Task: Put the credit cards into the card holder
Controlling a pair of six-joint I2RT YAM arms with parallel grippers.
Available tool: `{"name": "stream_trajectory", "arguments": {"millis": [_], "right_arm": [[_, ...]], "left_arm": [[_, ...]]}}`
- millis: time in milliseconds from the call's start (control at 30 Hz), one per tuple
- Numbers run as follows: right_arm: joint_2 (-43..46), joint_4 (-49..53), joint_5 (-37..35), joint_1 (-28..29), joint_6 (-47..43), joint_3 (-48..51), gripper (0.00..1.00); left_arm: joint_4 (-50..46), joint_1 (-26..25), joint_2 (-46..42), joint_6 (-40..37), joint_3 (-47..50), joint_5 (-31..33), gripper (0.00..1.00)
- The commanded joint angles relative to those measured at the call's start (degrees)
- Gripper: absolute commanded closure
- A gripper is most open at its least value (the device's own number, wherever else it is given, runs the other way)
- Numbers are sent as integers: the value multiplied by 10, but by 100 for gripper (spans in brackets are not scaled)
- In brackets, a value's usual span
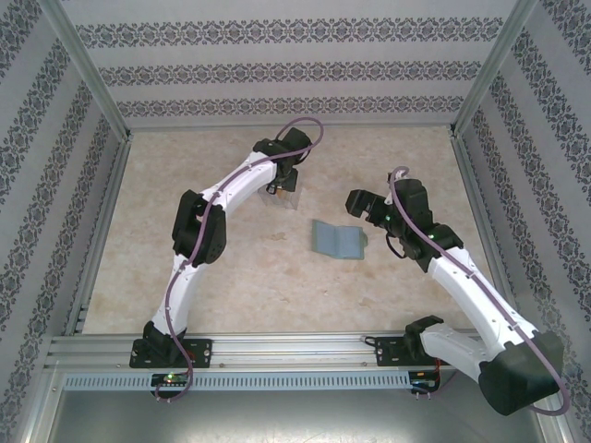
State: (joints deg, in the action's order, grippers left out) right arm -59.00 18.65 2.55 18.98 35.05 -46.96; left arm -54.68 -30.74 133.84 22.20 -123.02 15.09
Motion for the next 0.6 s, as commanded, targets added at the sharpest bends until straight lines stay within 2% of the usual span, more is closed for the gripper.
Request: {"name": "stream_trajectory", "arguments": {"millis": [0,133,267,567], "right_arm": [[-7,2,14,-1,-13,-16,2],[-11,-1,11,-1,-15,-16,2],[-8,5,-2,4,-28,-18,2],[-4,14,-14,11,-31,-20,2]], "left_arm": [[-13,1,22,-9,-13,6,35],[-19,3,32,-11,-18,9,37],[-24,4,31,-23,-29,23,44],[-22,5,16,-40,-40,41,40]]}}
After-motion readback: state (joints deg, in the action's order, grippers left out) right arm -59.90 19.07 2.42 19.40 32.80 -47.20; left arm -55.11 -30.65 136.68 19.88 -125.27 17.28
